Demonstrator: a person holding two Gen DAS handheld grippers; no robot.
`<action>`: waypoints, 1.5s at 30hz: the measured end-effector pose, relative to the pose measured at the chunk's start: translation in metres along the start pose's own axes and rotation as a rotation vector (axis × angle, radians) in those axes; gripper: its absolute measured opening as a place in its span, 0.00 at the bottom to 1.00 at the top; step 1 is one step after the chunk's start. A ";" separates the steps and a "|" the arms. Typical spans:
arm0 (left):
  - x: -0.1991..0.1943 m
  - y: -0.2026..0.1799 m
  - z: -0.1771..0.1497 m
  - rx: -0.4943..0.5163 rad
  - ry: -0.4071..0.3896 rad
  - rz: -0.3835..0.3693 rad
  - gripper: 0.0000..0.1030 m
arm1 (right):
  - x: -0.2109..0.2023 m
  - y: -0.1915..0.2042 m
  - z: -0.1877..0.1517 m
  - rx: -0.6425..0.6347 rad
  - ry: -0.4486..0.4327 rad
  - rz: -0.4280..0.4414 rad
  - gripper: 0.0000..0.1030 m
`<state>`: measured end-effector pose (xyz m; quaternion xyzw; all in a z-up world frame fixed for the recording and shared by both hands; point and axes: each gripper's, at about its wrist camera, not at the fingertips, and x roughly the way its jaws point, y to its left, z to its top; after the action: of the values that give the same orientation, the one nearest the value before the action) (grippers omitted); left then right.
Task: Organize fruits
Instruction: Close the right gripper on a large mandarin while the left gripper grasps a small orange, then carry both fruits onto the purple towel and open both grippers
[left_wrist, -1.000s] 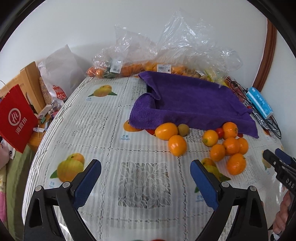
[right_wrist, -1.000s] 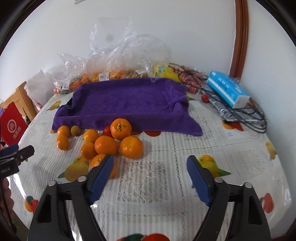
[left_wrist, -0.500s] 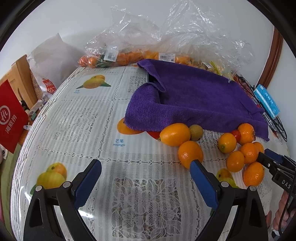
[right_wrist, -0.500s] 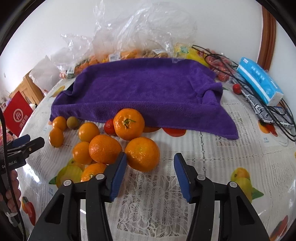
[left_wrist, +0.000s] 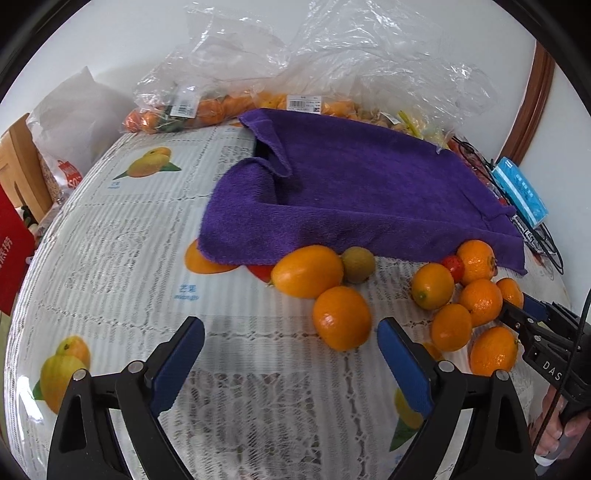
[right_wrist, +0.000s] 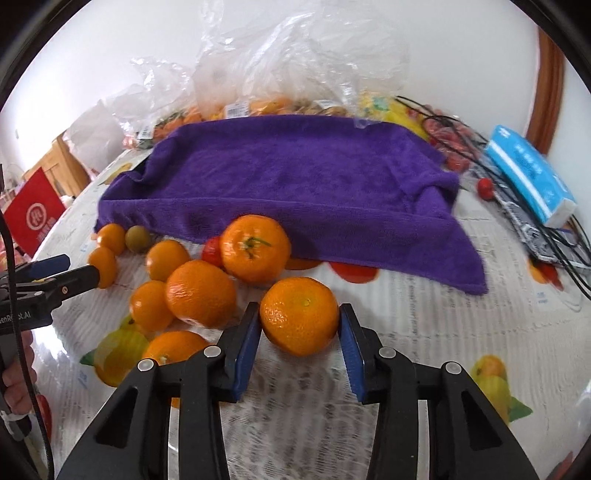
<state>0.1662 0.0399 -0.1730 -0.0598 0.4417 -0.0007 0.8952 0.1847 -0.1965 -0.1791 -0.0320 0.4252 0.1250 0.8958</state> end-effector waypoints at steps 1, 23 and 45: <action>0.002 -0.003 0.000 0.004 0.000 0.000 0.89 | -0.001 -0.004 -0.001 0.010 0.001 -0.002 0.41; 0.001 -0.018 -0.007 0.022 -0.008 -0.045 0.30 | -0.015 -0.025 -0.020 0.089 -0.036 -0.024 0.41; -0.052 -0.016 0.038 0.005 -0.129 -0.068 0.30 | -0.072 -0.029 0.025 0.132 -0.145 -0.089 0.40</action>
<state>0.1655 0.0307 -0.1070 -0.0724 0.3806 -0.0285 0.9214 0.1669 -0.2343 -0.1087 0.0173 0.3648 0.0586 0.9291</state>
